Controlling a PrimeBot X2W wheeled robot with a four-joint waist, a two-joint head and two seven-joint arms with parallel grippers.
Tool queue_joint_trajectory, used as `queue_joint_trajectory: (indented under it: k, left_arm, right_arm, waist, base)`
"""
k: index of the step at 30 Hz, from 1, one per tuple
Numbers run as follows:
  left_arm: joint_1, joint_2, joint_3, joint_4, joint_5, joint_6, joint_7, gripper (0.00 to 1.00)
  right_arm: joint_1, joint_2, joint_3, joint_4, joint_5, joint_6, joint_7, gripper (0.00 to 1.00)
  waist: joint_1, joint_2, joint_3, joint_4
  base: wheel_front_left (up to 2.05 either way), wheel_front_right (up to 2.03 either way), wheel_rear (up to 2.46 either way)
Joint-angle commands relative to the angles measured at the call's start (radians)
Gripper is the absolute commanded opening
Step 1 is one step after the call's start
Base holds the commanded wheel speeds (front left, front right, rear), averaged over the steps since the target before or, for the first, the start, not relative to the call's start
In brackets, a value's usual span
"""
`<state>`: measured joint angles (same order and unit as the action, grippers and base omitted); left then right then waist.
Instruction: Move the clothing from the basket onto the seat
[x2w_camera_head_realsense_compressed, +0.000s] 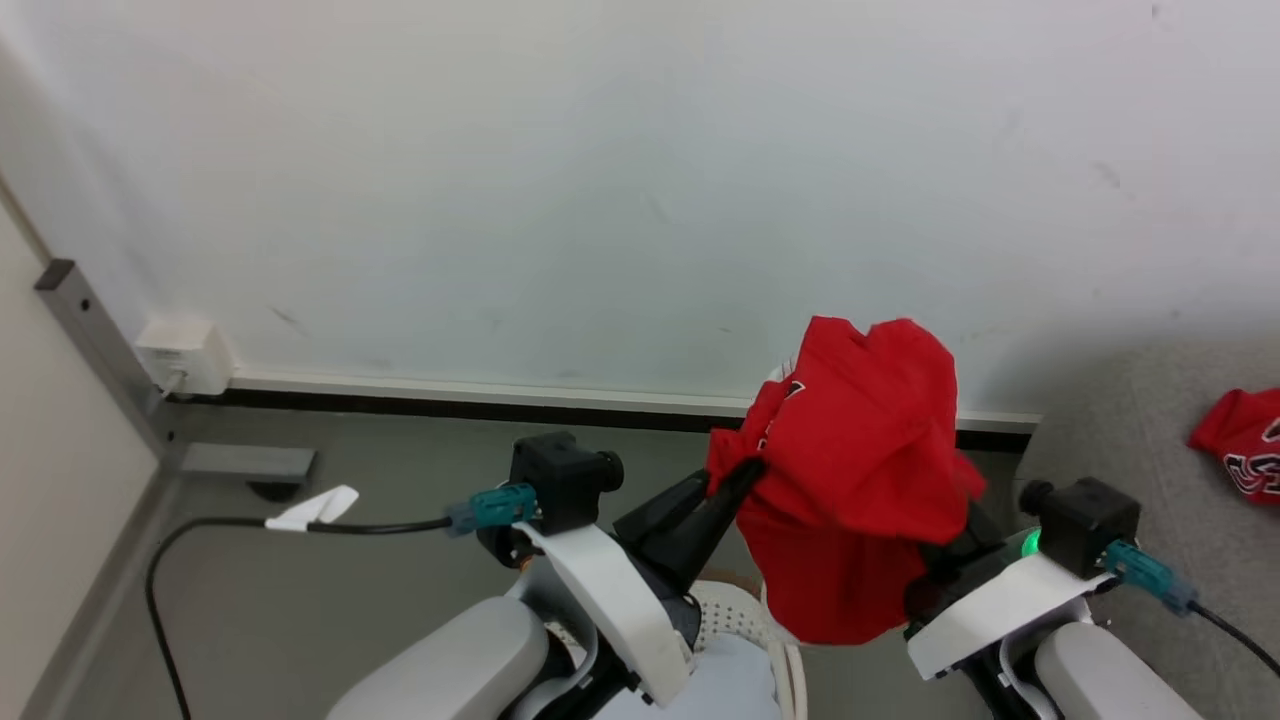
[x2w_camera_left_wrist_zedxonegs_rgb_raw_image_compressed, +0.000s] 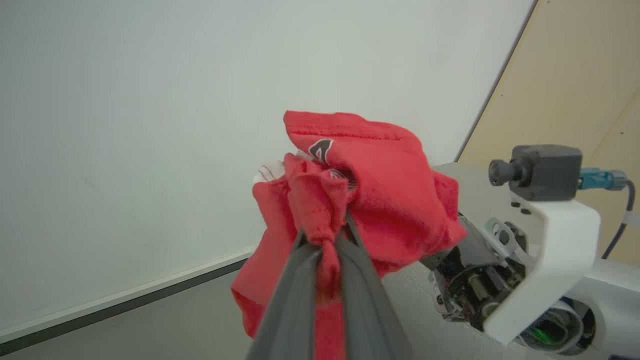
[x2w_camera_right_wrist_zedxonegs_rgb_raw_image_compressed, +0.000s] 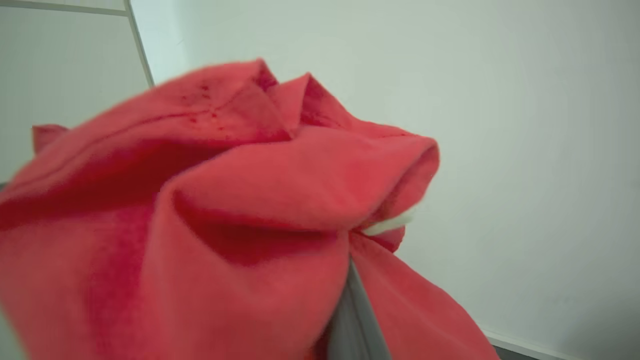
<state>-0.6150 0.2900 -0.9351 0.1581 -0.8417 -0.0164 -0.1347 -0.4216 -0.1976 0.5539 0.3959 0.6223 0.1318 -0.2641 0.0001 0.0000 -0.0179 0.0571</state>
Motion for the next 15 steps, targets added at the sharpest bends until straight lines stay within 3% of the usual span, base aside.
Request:
queue_joint_trajectory:
  k: [1,15]
  left_arm:
    - [0.011,0.006,-0.001,-0.006,0.0,0.002,-0.007,1.0]
    - [0.021,0.032,-0.03,-0.004,0.068,0.025,-0.046,1.0]
  right_arm:
    - [0.013,-0.012,-0.024,-0.012,-0.007,-0.002,0.0,0.0]
    - [0.017,-0.077,-0.153,-0.092,-0.087,-0.002,0.0,0.0]
  waist:
    - [-0.0001,0.0,0.01,-0.038]
    - [-0.0001,0.0,0.043,-0.278]
  base:
    - [0.0,0.0,0.0]
    - [0.0,0.0,0.0]
